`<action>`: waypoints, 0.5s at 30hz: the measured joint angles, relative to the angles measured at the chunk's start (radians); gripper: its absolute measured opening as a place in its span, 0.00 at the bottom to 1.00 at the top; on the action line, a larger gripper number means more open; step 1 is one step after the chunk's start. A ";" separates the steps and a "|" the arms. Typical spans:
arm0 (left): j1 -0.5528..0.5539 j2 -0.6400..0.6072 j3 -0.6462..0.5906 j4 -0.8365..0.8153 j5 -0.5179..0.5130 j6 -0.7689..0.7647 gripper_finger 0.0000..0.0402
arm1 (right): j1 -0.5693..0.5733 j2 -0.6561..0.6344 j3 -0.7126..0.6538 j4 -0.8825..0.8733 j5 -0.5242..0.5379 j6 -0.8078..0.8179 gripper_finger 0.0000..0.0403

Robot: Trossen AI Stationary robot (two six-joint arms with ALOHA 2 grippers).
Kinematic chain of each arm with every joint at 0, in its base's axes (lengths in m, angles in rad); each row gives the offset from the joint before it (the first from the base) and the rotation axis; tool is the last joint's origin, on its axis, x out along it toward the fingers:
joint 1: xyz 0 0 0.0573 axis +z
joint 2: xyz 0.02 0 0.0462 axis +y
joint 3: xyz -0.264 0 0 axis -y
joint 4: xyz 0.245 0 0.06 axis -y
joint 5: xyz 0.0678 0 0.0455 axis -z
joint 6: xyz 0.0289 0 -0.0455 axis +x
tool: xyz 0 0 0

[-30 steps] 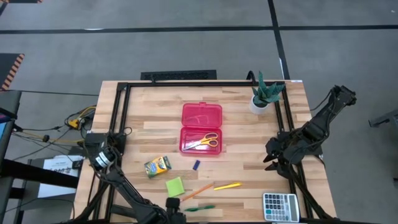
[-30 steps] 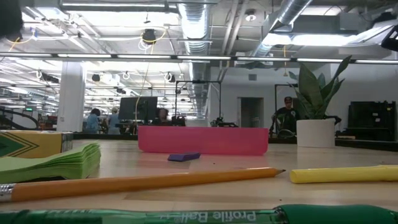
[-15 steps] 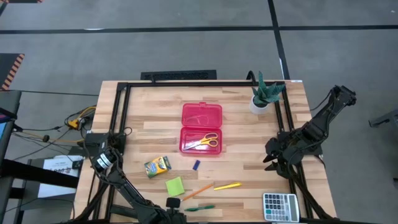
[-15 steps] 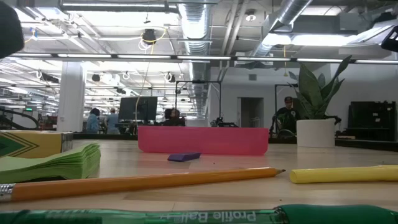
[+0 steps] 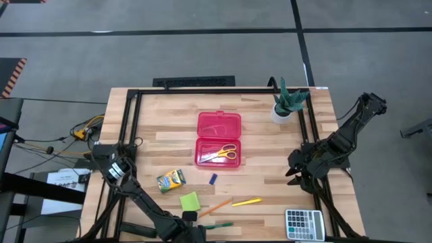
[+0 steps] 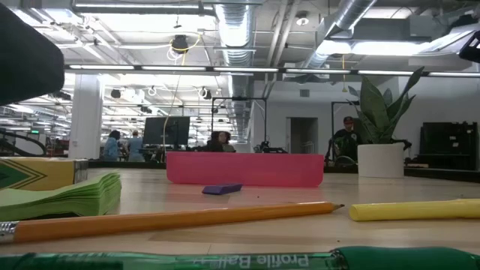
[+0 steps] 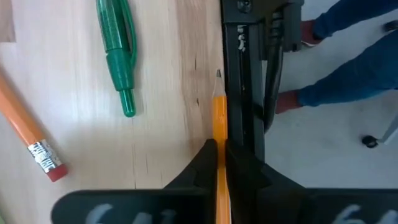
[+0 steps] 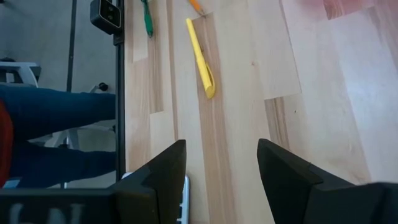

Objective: Pack school essentials
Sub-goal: Put the left orange pencil into the supply box

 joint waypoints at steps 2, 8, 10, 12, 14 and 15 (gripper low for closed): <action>0.014 -0.008 0.000 -0.009 0.000 0.002 0.01 | 0.000 0.000 0.000 0.000 0.000 -0.002 0.51; 0.060 -0.045 -0.007 -0.131 -0.097 -0.002 0.00 | 0.000 0.000 0.000 0.000 0.000 -0.013 0.51; 0.070 -0.056 -0.007 -0.151 -0.094 0.007 0.01 | 0.000 0.000 0.000 0.000 0.000 -0.020 0.51; 0.082 -0.066 -0.007 -0.155 -0.093 0.020 0.01 | 0.000 0.000 0.000 0.000 0.000 -0.021 0.51; 0.096 -0.078 -0.007 -0.153 -0.096 0.031 0.01 | 0.000 0.000 0.000 0.000 0.000 -0.022 0.51; 0.103 -0.085 -0.007 -0.154 -0.103 0.033 0.01 | 0.000 0.000 0.000 0.000 0.000 -0.024 0.51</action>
